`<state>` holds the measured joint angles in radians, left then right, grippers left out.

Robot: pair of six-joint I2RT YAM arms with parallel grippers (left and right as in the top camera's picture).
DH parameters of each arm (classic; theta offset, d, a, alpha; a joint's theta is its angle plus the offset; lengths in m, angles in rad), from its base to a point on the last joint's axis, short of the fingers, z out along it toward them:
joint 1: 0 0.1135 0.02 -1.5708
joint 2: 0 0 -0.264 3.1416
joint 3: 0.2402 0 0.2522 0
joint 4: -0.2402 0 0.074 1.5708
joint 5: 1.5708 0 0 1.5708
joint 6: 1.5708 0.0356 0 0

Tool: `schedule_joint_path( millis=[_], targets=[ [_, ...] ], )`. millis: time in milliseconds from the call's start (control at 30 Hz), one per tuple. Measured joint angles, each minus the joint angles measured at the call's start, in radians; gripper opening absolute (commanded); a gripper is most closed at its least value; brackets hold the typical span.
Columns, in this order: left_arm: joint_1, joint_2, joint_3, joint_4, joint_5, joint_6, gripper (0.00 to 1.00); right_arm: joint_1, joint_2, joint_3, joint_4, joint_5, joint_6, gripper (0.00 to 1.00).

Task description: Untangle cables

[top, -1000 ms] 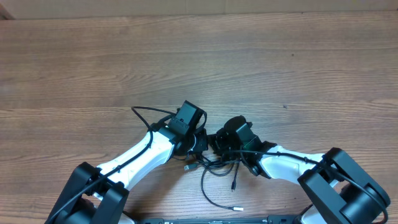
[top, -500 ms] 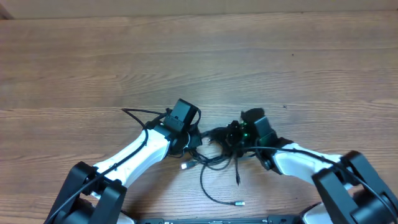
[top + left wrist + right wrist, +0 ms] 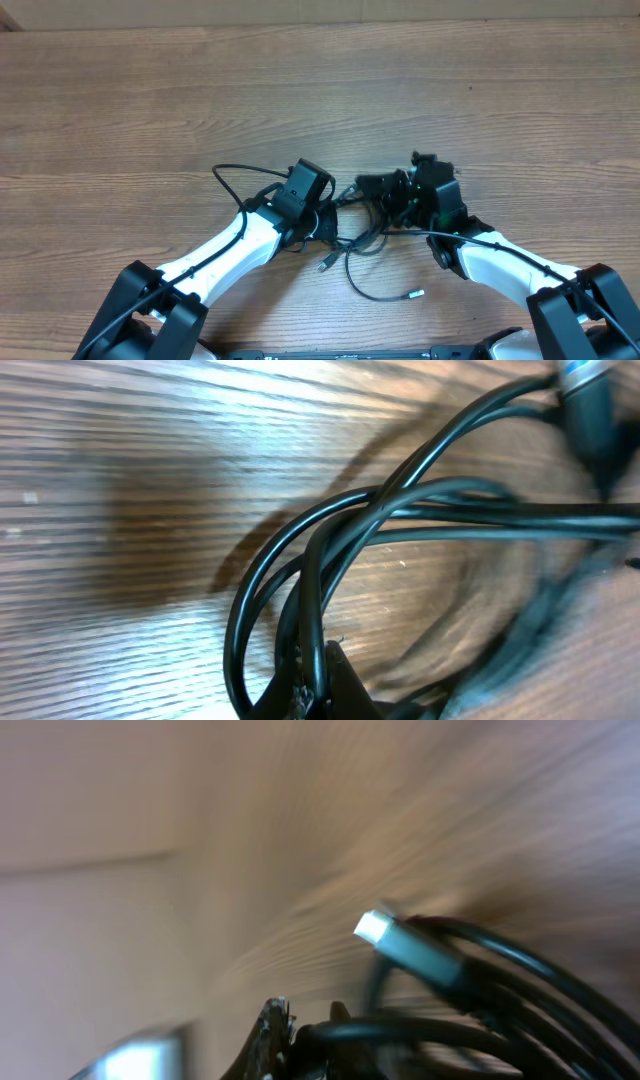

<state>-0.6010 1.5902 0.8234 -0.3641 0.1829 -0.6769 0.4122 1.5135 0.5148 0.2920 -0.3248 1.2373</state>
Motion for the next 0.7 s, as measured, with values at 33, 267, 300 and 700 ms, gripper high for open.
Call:
schedule_joint_path(
  millis=[33,267,300,700],
  targets=[
    [0.0,0.0,0.0,0.003,0.008,0.005,0.04,0.0,0.0,-0.001,-0.054,0.031,0.0,0.04],
    [-0.002,-0.001,0.0,0.014,0.054,0.027,0.04,0.002,-0.008,0.007,-0.286,0.222,-0.002,0.12],
    [-0.002,-0.004,0.0,0.011,0.055,0.027,0.05,0.001,-0.01,0.007,-0.289,0.241,-0.005,0.12],
    [-0.002,-0.18,0.0,-0.057,-0.023,-0.018,0.04,0.001,-0.011,0.007,-0.299,0.318,-0.013,0.13]
  ],
)
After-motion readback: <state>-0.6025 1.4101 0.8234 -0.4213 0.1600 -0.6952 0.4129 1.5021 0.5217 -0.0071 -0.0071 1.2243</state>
